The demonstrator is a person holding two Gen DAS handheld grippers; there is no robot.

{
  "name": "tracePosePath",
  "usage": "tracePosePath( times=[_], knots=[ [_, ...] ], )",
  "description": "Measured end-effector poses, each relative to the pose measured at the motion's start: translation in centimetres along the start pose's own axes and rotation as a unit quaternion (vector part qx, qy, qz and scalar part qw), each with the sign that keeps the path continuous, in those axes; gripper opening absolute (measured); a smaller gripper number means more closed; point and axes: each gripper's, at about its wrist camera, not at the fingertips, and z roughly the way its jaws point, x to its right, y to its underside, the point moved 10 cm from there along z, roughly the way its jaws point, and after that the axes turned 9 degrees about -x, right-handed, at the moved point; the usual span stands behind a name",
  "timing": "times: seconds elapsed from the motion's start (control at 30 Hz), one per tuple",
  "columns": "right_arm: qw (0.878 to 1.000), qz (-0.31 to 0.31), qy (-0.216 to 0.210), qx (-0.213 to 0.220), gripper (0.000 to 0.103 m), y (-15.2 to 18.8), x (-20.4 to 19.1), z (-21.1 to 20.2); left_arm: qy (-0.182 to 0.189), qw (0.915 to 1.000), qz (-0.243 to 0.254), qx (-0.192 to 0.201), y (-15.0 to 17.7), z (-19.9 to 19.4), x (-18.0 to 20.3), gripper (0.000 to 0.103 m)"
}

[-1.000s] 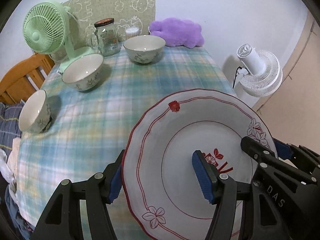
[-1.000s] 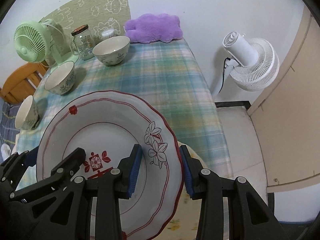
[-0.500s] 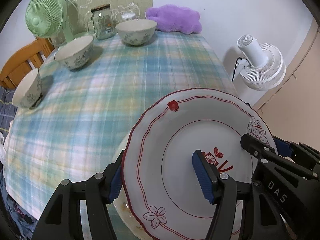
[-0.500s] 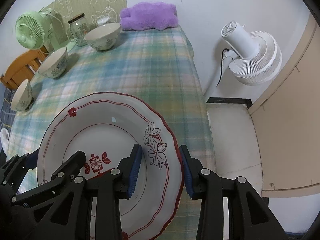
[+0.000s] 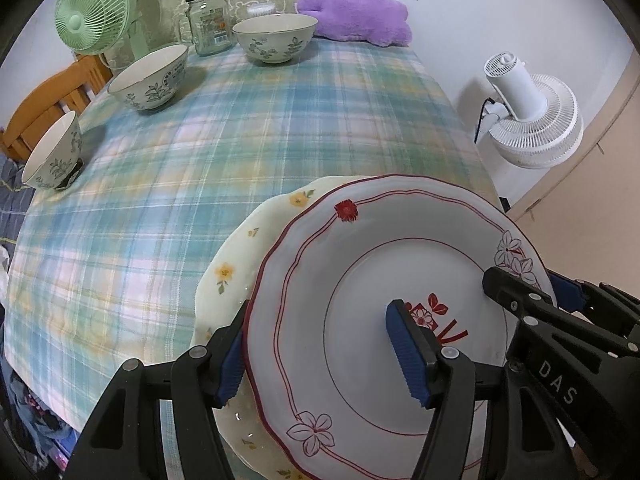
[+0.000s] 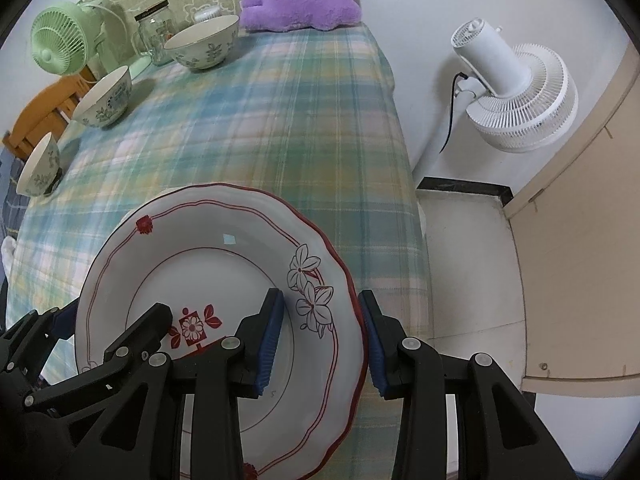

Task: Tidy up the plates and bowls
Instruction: 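Lower the red-rimmed plate onto the yellow-flower plate stack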

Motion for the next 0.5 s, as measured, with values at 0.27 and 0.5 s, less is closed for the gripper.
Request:
tracePosePath(
  times=[0.27,0.5],
  knots=[
    [1.0,-0.012,-0.008,-0.004,0.042,-0.07,-0.37,0.46,-0.014,0.9999,0.0,0.002,-0.05,0.09,-0.17,0.067],
    [1.0,-0.007,-0.026,-0.012,0.039,-0.05,-0.11,0.49,-0.024,0.9997,0.003,0.002,-0.28,0.07,-0.14,0.068]
  ],
)
